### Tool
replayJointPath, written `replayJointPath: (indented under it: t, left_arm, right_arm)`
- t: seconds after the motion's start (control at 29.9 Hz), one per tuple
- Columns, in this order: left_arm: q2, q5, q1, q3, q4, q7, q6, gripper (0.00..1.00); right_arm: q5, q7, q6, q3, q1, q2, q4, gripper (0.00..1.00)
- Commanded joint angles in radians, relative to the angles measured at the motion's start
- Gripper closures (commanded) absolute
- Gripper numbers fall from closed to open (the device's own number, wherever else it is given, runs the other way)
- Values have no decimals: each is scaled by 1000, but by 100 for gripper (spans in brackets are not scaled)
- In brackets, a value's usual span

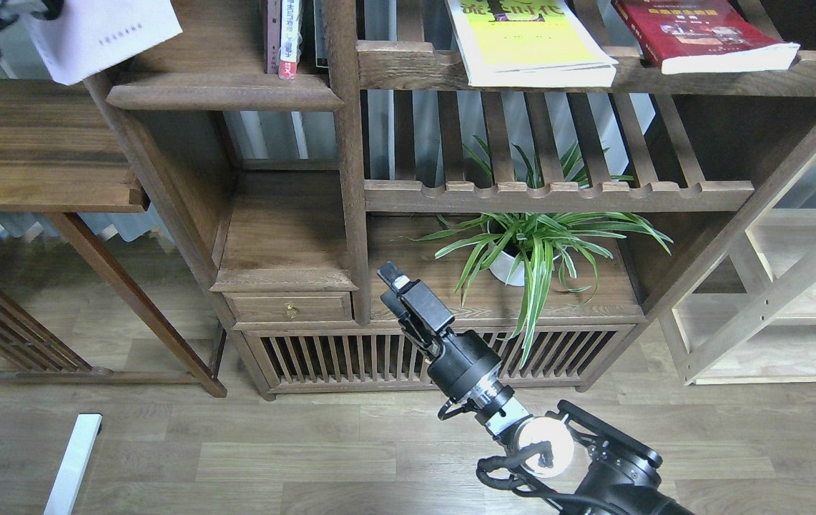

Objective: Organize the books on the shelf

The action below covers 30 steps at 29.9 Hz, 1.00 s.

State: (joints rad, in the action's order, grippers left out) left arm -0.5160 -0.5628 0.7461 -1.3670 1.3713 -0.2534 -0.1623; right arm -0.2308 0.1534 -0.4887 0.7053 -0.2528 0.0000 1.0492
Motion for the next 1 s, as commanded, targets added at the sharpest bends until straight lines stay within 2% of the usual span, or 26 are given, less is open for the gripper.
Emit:
replayJointPath:
  t: [0.0, 0.23, 0.33, 0.47, 0.6, 0.74, 0.97]
  left_arm:
    - [40, -2, 41, 54, -23, 38, 88, 100]
    - [100, -2, 142, 161, -74, 112, 225, 100]
    - [109, -2, 174, 180, -77, 114, 282, 100]
    - [108, -3, 210, 212, -98, 115, 299, 100]
    - [116, -3, 232, 227, -109, 121, 383, 100]
    - [116, -3, 278, 295, -145, 126, 405, 100]
    - [129, -3, 445, 446, -317, 177, 394, 100]
  right_arm:
    - [27, 0, 0, -4, -3, 0, 0, 6]
    - [30, 0, 0, -1, -11, 0, 0, 6]
    - [30, 0, 0, 3, -11, 0, 0, 6]
    - [30, 0, 0, 5, -13, 0, 0, 6]
    - [30, 0, 0, 5, -13, 0, 0, 6]
    - [30, 0, 0, 5, -14, 0, 0, 6]
    - [30, 0, 0, 5, -49, 0, 0, 6]
